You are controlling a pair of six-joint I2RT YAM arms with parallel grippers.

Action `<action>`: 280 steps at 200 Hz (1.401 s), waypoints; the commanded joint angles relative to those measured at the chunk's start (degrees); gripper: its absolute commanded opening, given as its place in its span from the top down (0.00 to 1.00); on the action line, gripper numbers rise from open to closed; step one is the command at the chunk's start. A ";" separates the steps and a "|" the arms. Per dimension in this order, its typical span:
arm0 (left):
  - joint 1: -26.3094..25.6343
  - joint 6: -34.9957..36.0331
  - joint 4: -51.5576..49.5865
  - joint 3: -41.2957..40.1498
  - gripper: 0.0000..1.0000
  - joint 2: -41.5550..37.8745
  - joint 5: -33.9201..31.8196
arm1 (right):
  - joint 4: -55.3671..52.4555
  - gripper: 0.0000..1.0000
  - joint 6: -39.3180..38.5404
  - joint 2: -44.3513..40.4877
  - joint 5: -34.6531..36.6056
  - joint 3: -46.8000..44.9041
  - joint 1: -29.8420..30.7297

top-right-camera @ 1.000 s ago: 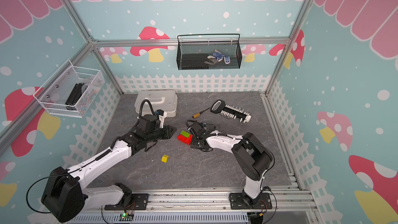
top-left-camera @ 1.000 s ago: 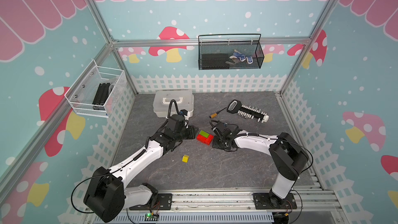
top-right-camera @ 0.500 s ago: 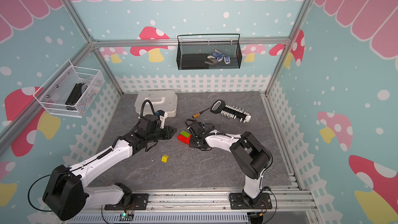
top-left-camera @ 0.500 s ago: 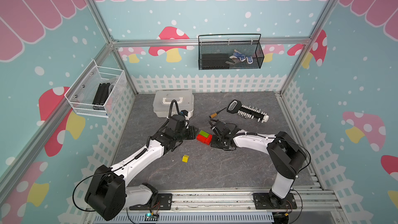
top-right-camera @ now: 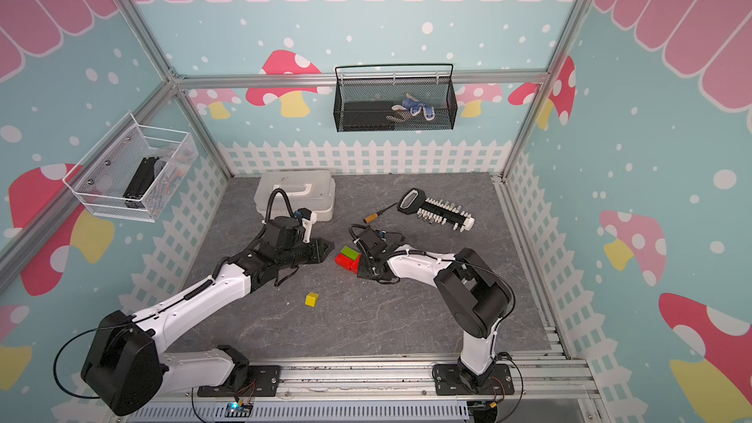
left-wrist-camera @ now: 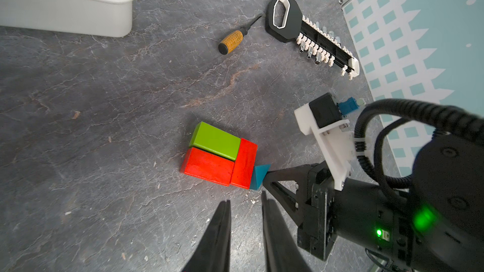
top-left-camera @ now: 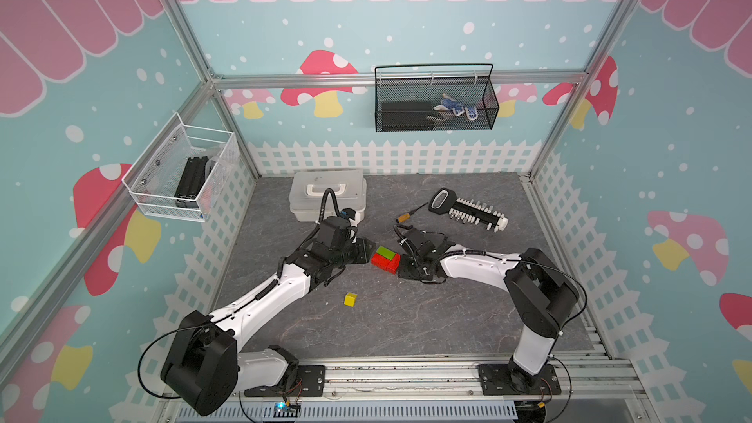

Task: Assemble a piece of candy with building blocks
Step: Assemble the building block at the center of the board.

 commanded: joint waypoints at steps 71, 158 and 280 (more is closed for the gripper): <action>0.17 -0.67 -0.67 0.90 0.75 0.85 0.95 | -3.06 0.99 -2.35 0.86 2.40 2.41 -0.74; 0.21 -0.67 -0.68 0.81 0.76 0.87 1.13 | -3.06 0.99 -2.88 1.94 2.35 3.64 -0.83; 0.22 -0.76 -0.65 0.81 0.76 1.61 1.15 | -2.14 0.99 -0.42 -1.13 -0.10 0.92 -0.68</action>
